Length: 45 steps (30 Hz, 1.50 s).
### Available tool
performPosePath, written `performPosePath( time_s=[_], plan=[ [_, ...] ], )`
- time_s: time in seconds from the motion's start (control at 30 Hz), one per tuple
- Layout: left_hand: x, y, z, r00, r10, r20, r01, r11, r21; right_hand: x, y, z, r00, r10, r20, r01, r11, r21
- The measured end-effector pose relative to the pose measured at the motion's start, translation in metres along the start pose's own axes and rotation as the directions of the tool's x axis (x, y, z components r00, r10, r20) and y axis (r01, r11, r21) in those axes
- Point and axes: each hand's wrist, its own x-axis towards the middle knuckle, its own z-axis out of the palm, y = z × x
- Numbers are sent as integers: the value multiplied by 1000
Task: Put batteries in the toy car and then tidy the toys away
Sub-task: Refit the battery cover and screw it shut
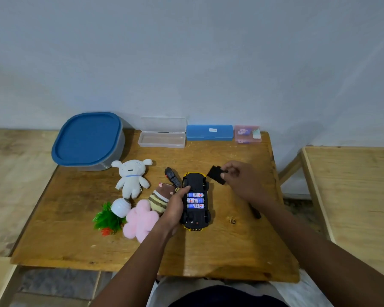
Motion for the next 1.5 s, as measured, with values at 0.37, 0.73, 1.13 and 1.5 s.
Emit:
performPosePath(
  time_s=[0.37, 0.73, 1.13, 1.5],
  plan=[
    [-11, 16, 25, 984, 64, 168, -68, 997, 21, -16, -31, -19, 940, -118, 320, 100, 992, 72],
    [-15, 16, 43, 967, 112, 228, -113, 994, -5, -21, -20, -25, 971, -111, 212, 98, 993, 73],
    [-15, 14, 46, 955, 148, 256, -136, 989, -63, -23, -17, -22, 976, -156, 153, 153, 988, 34],
    [-3, 8, 49, 968, 144, 206, -141, 990, -31, -24, 5, 2, 987, -130, -96, 131, 991, 3]
  ],
)
